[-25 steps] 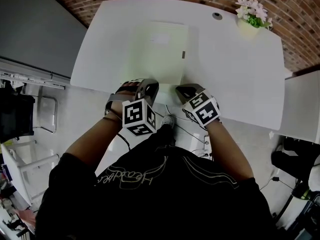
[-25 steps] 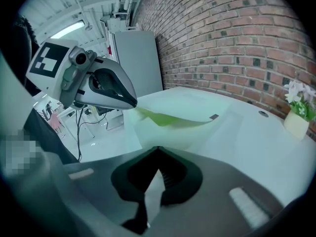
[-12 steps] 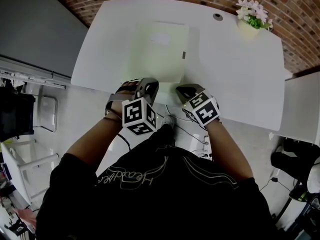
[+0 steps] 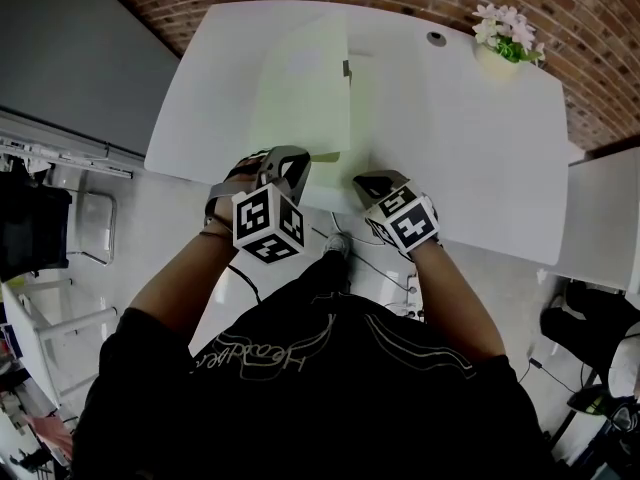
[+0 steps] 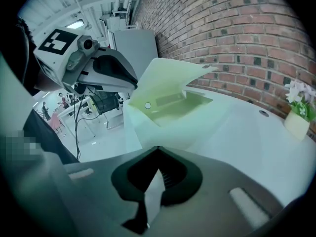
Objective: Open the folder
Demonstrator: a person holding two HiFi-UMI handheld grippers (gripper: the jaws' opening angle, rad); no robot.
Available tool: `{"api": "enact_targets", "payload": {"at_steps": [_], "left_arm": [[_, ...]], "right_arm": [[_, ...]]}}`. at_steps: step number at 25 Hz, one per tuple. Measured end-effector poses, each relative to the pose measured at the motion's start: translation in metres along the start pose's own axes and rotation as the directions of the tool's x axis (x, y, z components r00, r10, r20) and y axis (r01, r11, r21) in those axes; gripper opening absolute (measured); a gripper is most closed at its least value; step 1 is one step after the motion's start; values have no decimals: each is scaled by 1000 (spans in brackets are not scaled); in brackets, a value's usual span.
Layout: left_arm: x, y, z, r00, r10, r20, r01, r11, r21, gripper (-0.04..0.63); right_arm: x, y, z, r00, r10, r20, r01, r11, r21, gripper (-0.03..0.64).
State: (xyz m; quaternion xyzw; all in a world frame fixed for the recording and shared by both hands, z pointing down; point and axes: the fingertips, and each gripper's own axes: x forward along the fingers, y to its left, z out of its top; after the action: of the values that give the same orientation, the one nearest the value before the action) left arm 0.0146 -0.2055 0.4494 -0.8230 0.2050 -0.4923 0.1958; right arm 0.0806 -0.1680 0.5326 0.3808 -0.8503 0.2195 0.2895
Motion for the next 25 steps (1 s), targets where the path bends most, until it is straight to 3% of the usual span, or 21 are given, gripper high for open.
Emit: {"api": "enact_targets", "payload": {"at_steps": [8,25], "left_arm": [[-7,-1,-2,1000,24,2,-24,1000,2,5],[-28,21,-11,986,165,4,-164,983,-83,8]], "right_arm": [[1,-2,-1,1000,-9,2,9,1000,4,3],[-2,-6,-4,999,-54,-3,54,999,4,3]]}}
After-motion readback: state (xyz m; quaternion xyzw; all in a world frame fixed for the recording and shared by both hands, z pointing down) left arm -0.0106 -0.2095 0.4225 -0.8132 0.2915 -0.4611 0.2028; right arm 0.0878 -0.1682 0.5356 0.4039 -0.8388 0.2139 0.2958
